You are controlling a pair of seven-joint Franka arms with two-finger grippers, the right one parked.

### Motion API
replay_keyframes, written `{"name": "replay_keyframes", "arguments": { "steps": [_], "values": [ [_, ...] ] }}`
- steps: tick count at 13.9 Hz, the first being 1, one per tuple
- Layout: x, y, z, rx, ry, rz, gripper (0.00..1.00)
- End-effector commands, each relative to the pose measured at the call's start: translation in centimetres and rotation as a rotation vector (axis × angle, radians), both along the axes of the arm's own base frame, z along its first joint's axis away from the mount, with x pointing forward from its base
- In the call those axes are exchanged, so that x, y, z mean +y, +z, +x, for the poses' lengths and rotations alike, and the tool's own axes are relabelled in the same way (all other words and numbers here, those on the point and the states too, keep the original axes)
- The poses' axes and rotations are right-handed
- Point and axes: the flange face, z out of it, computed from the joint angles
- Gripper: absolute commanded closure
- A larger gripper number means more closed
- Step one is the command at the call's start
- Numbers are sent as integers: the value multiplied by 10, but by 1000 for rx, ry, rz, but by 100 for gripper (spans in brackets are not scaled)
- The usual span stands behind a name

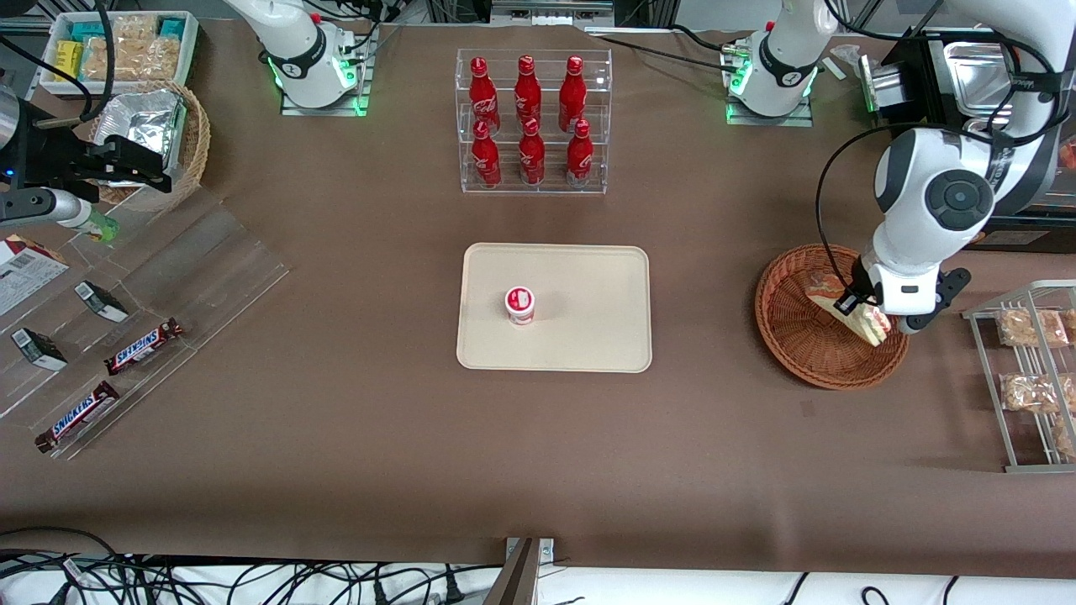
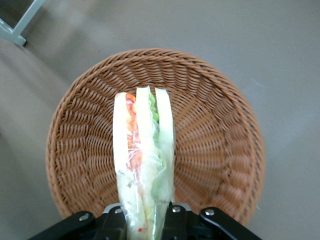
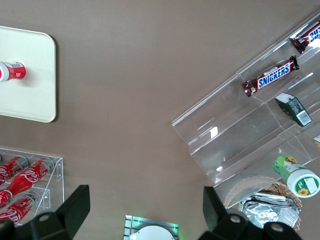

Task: Place sandwich from basket to tray
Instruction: 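Lift the sandwich out of the basket with the left gripper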

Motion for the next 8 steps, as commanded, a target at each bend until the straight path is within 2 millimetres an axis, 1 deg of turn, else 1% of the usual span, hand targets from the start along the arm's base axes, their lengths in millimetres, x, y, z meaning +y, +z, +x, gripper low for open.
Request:
{"name": "replay_keyframes", "arguments": {
  "steps": [1, 2, 4, 5, 6, 7, 8],
  "values": [
    [2, 54, 19, 61, -71, -60, 100],
    [1, 69, 22, 84, -90, -86, 100],
    [-10, 95, 25, 123, -175, -122, 100],
    [-24, 111, 27, 129, -245, -149, 100],
    [-35, 123, 28, 134, -316, -169, 100],
    [-45, 133, 29, 130, -362, -193, 100],
    [-60, 140, 29, 124, -408, -217, 100]
  ]
}}
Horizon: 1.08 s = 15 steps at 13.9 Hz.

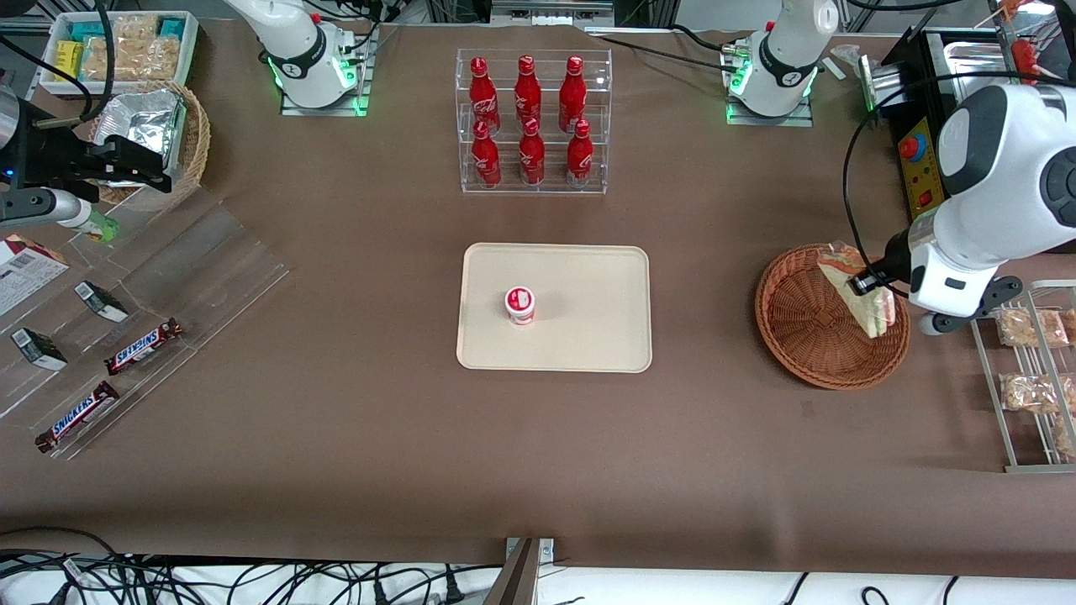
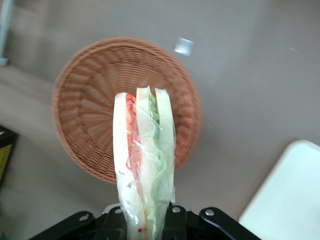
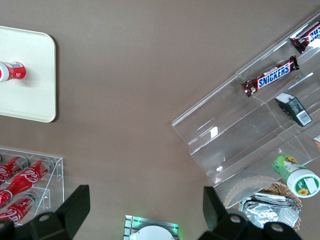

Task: Place sandwich from basket to tray
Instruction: 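Lift the sandwich out of the basket with the left gripper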

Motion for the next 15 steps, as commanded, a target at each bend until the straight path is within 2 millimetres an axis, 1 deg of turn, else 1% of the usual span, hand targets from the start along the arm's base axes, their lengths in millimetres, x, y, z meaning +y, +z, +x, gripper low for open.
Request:
{"name": "replay_keyframes", "arguments": {
  "steps": [1, 2, 3, 6, 7, 10, 11, 15],
  "values": [
    [-38, 24, 2, -9, -160, -68, 100],
    [-64, 27, -3, -9, -240, -81, 100],
    [-86, 29, -8, -11, -305, -84, 100],
    [-142, 33, -20, -18, -419, -105, 100],
    [-157, 25, -22, -6, -452, -117, 100],
    [-194, 13, -28, -23, -516, -150, 100],
    [-206, 6, -29, -34, -527, -158, 100],
    [-255, -33, -32, -41, -528, -171, 100]
  ]
}}
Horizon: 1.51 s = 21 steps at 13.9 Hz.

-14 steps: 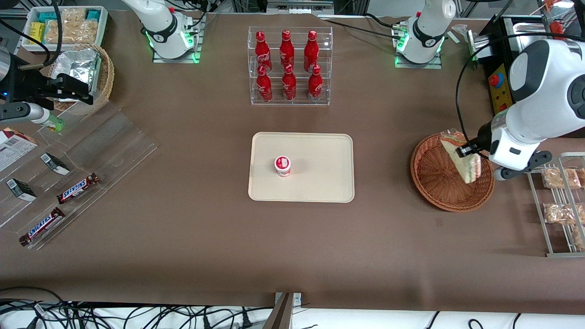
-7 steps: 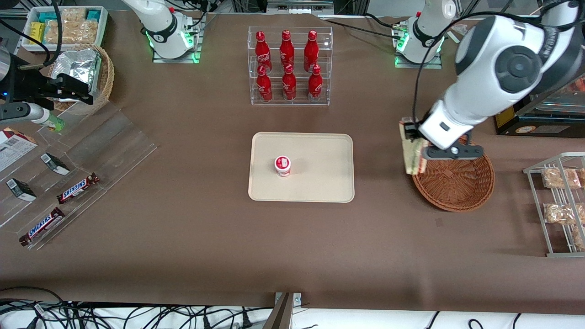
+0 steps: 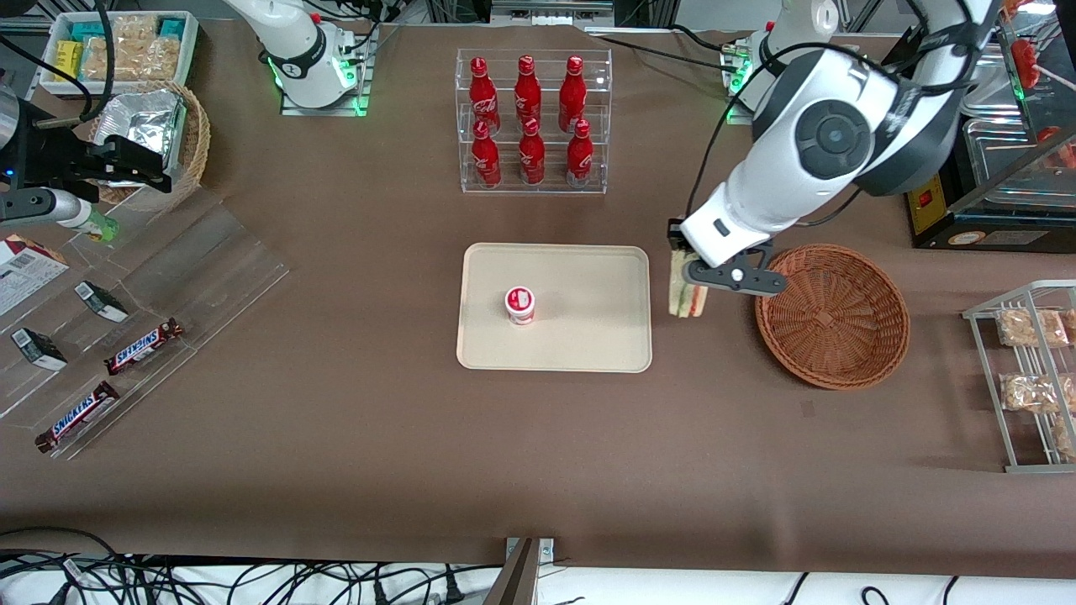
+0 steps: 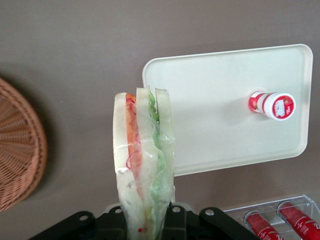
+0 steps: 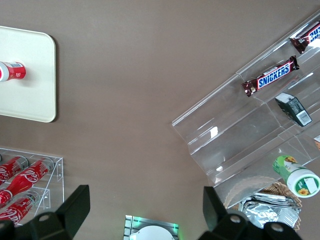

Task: Place sandwich from basket to tray
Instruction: 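Carry the sandwich over the cream tray beside the yogurt cup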

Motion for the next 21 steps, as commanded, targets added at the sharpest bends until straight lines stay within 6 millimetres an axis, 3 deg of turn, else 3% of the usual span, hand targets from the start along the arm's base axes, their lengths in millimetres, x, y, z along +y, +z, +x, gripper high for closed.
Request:
{"name": "replay_keyframes", "arguments": {
  "steps": [1, 6, 14, 17, 21],
  "values": [
    [-34, -29, 0, -10, -18, 24, 100],
    [-87, -101, -13, -24, 20, 89, 100],
    [-121, -189, -30, 1, -15, 129, 100],
    [-121, -201, -31, 1, -15, 142, 100],
    [-123, -210, -31, 5, 0, 132, 87]
  ]
}}
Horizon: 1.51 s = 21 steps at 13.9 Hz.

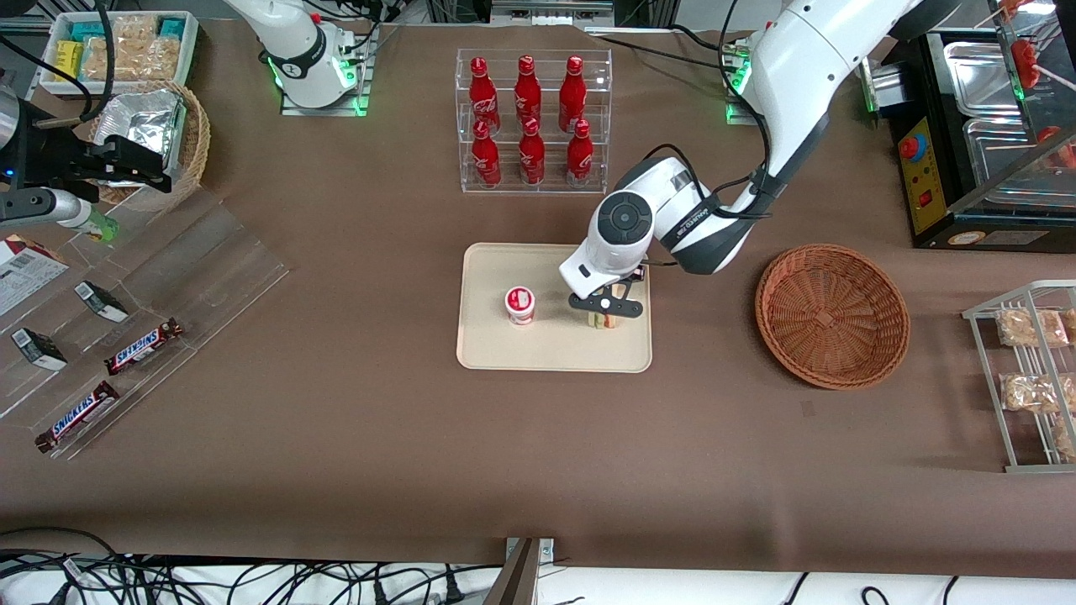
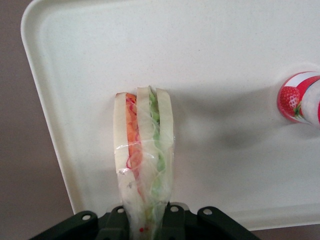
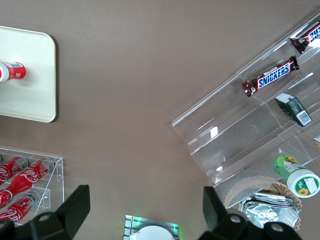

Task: Place sandwich from basket to tray
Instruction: 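Lower the sandwich onto the tray and open the left gripper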

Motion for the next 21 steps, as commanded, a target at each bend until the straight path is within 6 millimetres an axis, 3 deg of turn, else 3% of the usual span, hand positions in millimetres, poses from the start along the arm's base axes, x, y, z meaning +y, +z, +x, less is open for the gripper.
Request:
{"name": "replay_keyframes", "arguments": {
  "steps": [1, 2, 6, 7, 9, 11, 13, 17, 21],
  "values": [
    [-5, -2, 4, -23, 26, 12, 76],
    [-7, -5, 2, -23, 42, 18, 69],
    [-14, -15, -3, -86, 64, 83, 8],
    [-15, -13, -2, -89, 64, 82, 0],
    [-13, 1, 4, -100, 87, 71, 0],
    [-2, 34, 17, -137, 120, 59, 0],
    [17, 87, 30, -154, 203, 41, 0],
    [74, 190, 63, -188, 339, 82, 0],
    [120, 261, 68, -246, 427, 94, 0]
  ]
}}
